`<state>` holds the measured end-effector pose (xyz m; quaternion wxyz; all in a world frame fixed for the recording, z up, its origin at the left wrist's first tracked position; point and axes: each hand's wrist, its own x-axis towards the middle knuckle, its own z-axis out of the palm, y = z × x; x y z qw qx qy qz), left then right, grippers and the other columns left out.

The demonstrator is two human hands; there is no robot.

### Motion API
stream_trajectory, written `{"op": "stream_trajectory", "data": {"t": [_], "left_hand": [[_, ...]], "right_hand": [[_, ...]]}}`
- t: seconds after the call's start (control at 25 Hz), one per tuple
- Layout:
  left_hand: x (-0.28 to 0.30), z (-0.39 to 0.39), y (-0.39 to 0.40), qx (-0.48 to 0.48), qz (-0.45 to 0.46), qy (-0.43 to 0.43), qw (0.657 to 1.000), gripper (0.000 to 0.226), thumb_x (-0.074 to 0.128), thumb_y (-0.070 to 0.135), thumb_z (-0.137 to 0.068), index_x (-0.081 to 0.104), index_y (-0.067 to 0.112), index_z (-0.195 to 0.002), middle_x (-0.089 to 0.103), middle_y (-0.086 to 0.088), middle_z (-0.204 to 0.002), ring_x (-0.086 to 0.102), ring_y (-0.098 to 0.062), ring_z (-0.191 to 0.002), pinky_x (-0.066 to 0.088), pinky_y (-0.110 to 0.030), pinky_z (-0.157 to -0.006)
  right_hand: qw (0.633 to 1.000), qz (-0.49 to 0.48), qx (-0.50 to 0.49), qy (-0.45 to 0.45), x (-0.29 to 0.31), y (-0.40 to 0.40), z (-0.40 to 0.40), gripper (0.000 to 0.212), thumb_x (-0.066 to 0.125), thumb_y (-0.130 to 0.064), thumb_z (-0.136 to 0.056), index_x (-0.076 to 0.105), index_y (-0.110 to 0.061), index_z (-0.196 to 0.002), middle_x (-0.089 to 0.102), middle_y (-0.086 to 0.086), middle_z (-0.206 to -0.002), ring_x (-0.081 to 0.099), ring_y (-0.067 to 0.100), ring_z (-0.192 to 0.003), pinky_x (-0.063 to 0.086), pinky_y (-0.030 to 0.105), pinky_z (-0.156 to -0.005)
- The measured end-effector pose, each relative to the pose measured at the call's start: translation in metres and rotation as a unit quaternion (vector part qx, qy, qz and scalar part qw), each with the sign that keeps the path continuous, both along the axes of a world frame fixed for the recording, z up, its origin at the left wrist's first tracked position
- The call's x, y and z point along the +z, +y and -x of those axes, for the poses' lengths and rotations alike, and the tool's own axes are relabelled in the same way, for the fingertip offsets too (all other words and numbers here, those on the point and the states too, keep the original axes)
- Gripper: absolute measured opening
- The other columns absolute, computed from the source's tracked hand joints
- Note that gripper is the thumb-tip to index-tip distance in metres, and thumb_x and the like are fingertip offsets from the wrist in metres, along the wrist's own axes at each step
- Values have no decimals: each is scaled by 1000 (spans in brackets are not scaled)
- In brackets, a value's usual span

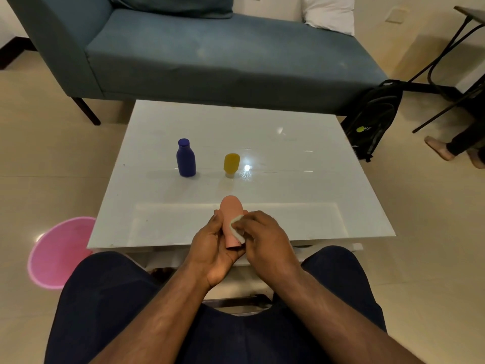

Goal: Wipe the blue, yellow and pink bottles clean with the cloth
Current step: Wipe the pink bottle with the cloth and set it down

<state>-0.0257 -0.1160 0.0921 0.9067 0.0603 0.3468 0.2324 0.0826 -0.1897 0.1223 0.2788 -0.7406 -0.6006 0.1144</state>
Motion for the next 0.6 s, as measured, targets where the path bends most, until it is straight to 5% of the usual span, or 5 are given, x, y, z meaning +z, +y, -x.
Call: {"op": "stream_trajectory", "data": {"t": [0.12, 0.28, 0.48, 0.6], "left_hand": [[1, -3, -1, -7, -18, 8, 1000, 51, 43, 44, -102, 50, 7, -137, 65, -22, -129, 60, -36, -124, 51, -53, -100], [1, 0, -2, -19, -34, 20, 999, 54, 46, 46, -100, 53, 6, -136, 67, -21, -128, 64, -36, -119, 50, -49, -102], [5, -5, -3, -35, -61, 10, 997, 60, 37, 58, -98, 59, 15, -135, 67, -15, -129, 60, -29, -120, 47, -42, -97], [3, -1, -2, -34, -76, -7, 996, 65, 30, 62, -99, 59, 16, -136, 66, -15, -131, 63, -31, -122, 56, -45, -90]], "right_hand": [[998, -9, -56, -1, 0, 9, -4, 25, 64, -6, -83, 68, -15, -106, 62, 0, -102, 57, 16, -93, 53, 34, -81], [994, 21, 54, -90, 7, 1, 13, 31, 69, -10, -78, 68, -19, -107, 64, 0, -105, 51, 18, -94, 50, 31, -78], [996, 13, -69, -63, 10, 38, -15, 32, 65, -6, -83, 66, -14, -114, 62, 4, -111, 52, 21, -104, 40, 24, -85], [991, 25, 15, -133, 10, 25, 14, 31, 70, -14, -79, 68, -16, -110, 63, 3, -107, 51, 18, -98, 44, 24, -80]]}}
